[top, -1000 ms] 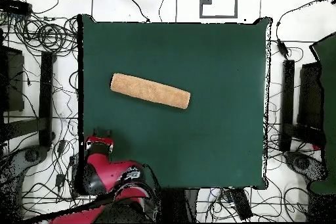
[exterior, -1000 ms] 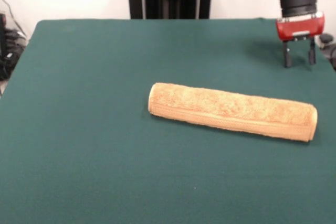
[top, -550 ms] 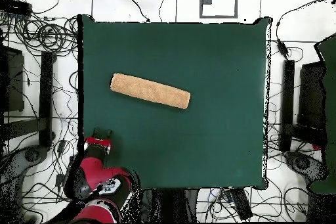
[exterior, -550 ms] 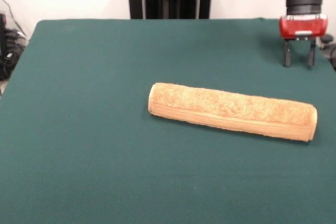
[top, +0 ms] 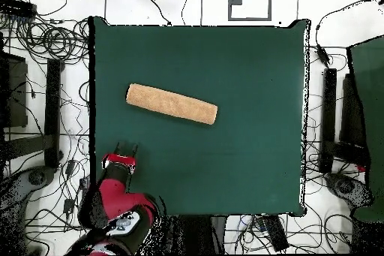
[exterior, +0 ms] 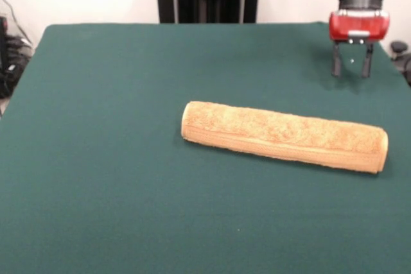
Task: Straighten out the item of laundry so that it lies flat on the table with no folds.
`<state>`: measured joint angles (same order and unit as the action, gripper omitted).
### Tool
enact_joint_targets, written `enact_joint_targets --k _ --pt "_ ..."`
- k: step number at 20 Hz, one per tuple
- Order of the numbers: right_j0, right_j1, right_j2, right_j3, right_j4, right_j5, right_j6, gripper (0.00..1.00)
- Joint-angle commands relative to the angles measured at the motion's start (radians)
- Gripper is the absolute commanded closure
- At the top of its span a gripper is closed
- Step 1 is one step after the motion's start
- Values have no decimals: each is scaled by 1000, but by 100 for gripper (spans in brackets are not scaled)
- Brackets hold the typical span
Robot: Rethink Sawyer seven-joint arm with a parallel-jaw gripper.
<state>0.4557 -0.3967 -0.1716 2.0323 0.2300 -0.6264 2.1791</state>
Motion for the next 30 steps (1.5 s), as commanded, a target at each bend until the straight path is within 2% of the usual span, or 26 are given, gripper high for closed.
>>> enact_joint_targets --k 1,7,10,17,23,26,30 --pt "1 -86 -99 43 -26 5 66 0" --pt "-52 4 -126 14 -73 -116 117 0" --pt "-62 27 -125 -6 -82 -125 121 0" --pt "-215 227 -2 -231 -277 -198 116 0" --pt "-252 281 26 -333 -385 -174 82 0" --pt "-246 284 18 -340 -383 -175 82 0" --pt "-236 293 12 -323 -334 -215 107 0"
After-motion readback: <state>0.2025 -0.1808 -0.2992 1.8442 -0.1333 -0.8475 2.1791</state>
